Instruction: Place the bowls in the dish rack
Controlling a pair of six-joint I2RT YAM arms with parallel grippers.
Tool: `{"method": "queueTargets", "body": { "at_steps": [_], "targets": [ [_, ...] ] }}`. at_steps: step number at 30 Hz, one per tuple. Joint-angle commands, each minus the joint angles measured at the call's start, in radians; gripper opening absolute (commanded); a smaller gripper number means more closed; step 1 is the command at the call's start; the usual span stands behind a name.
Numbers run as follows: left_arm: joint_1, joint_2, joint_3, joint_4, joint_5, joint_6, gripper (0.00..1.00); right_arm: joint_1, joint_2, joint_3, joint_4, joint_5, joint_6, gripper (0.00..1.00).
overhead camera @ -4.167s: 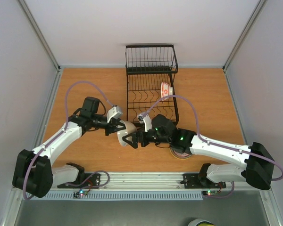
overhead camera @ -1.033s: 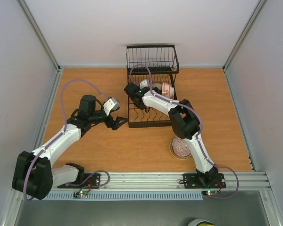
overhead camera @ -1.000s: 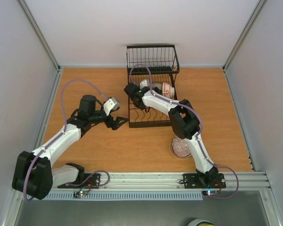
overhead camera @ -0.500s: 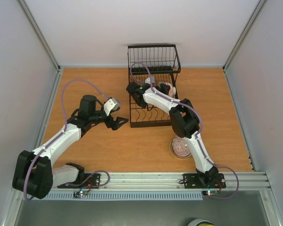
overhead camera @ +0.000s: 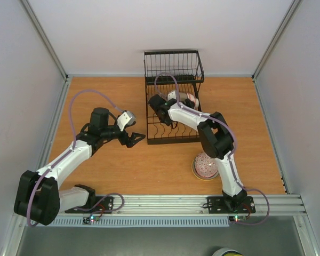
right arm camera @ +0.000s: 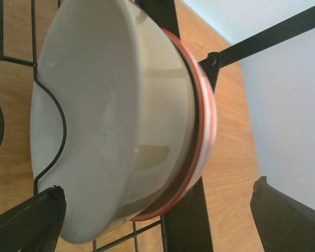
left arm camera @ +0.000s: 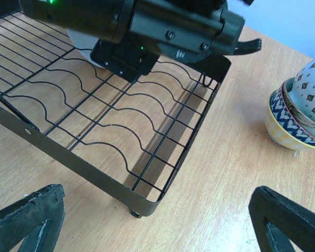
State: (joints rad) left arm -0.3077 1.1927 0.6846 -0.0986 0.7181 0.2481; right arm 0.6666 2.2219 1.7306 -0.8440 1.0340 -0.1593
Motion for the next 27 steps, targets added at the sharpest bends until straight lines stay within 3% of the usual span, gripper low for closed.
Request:
{"method": "queueTargets", "body": {
  "at_steps": [1,4,13,18,23,27],
  "targets": [
    [0.004,0.011,-0.016,0.054,0.017,0.02,0.96,-0.003,-0.1,-0.034,0.095,-0.024,-0.041,0.98],
    [0.005,0.014,-0.016,0.056,0.015,0.022,0.96,0.008,-0.158,-0.092,0.18,-0.056,-0.091,0.98],
    [0.006,0.01,-0.018,0.057,0.012,0.023,0.96,0.019,-0.364,-0.219,0.215,-0.281,-0.059,0.98],
    [0.006,0.004,-0.019,0.054,0.008,0.023,0.96,0.015,-0.703,-0.49,0.29,-0.466,0.094,0.91],
    [0.006,0.005,-0.016,0.054,0.017,0.02,0.96,0.016,-1.013,-0.709,0.188,-0.517,0.296,0.8],
    [0.006,0.009,-0.014,0.054,0.023,0.02,0.96,0.017,-1.225,-0.827,0.01,-0.558,0.404,0.75]
  ]
}}
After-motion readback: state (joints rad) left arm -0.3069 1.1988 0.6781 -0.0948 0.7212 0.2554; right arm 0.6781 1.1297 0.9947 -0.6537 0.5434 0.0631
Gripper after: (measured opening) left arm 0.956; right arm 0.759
